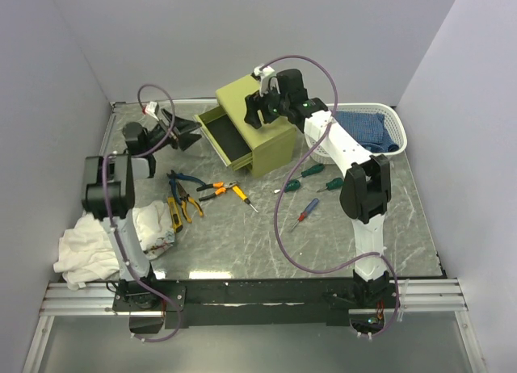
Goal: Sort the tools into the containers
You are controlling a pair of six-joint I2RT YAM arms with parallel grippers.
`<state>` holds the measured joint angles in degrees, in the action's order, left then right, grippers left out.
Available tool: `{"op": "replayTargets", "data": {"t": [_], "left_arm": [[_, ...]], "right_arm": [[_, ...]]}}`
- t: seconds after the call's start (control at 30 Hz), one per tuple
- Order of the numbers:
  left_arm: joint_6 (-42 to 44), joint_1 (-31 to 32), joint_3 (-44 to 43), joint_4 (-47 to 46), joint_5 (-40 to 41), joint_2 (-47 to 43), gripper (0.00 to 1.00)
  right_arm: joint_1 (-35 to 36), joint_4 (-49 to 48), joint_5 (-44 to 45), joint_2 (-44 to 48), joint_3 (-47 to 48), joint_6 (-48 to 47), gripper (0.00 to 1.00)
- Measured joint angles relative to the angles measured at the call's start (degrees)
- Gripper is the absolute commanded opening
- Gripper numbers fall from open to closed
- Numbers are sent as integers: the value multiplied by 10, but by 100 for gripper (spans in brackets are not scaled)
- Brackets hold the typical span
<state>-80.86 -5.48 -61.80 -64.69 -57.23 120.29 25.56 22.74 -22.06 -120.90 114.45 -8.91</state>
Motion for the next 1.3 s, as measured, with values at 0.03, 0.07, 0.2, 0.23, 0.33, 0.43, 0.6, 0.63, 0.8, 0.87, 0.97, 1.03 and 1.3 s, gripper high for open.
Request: {"op": "replayTargets", "data": {"t": [0.03, 0.07, 0.2, 0.23, 0.33, 0.43, 0.6, 0.63, 0.8, 0.87, 0.97, 1.03, 1.3], "left_arm": [[24, -3, 2, 29, -4, -20, 96], [62, -7, 2, 77, -9, -50, 96], [232, -26, -2, 272, -13, -159, 97], [272, -30, -5, 318, -10, -179, 96], [394, -40, -19, 471, 37, -230, 96], [473, -40, -26, 585, 120, -265, 97], [534, -41, -53, 693, 232, -279, 96], [537, -41, -56, 700, 243, -279, 96], [558, -44, -60, 724, 289, -282, 97], [568, -45, -64, 735, 302, -282, 97], [589, -46, -72, 742, 319, -285, 96], [603, -47, -75, 744, 330, -288, 96], [674, -51, -127, 802, 372, -288, 97]], "right_arm": [[0, 0, 1, 0, 0, 0, 79], [0, 0, 2, 0, 1, 0, 80], [0, 4, 18, 3, 4, 0, 83], [0, 5, 29, 8, 1, 0, 83], [-4, 19, 59, 41, -33, -9, 84], [-17, 31, 72, 102, -102, -34, 84], [-78, 89, 37, 216, -251, -123, 85], [-89, 110, 29, 226, -271, -147, 85], [-126, 207, -16, 243, -400, -332, 84], [-120, 237, -28, 240, -418, -386, 82], [-111, 252, -45, 228, -407, -462, 82], [-104, 251, -52, 215, -391, -497, 82], [-78, 233, -63, 134, -351, -622, 78]]}}
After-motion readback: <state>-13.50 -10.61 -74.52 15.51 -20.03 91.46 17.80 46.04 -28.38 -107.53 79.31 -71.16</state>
